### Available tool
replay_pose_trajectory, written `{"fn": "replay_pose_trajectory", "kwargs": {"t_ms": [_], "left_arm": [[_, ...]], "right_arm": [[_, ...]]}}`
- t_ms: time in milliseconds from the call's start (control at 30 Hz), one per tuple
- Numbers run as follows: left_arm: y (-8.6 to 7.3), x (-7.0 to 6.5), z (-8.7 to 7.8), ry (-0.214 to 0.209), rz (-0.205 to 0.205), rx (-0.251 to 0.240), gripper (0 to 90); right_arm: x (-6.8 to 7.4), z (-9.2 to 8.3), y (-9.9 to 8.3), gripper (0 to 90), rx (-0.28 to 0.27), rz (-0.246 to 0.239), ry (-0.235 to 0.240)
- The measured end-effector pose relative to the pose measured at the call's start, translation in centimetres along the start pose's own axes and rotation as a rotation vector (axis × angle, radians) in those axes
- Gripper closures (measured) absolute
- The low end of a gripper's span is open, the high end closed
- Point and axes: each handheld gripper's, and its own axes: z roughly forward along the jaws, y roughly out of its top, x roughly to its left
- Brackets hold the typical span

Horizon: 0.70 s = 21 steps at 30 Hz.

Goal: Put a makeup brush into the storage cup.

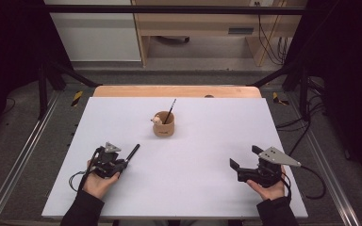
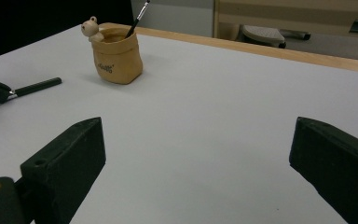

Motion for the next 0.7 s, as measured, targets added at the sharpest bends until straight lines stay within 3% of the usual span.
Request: {"fn": "replay_pose_trajectory", "kwargs": {"t_ms": [200,333,500,700], "left_arm": [[0.8,0.2,-1.0,-0.017,0.015,-0.032,58.6],[1.7,0.4,-1.6,-0.024,0.031,-0.029,48.8],[2.7,0.6,-1.7,-0.020,0.053,-0.008,40.4],[3.8,0.3,-1.0,-0.016,0.099,0.063,35.0]], "right_arm": [[0.0,0.0,0.1,4.2,-0.001,0.000,0.000],[0.0,-0.1,0.1,4.1,-0.003,0.004,0.002],[0.0,-0.1,0.1,4.1,0.000,0.003,0.003],[0.1,0.0,0.1,4.1,0.002,-0.001,0.004]]}}
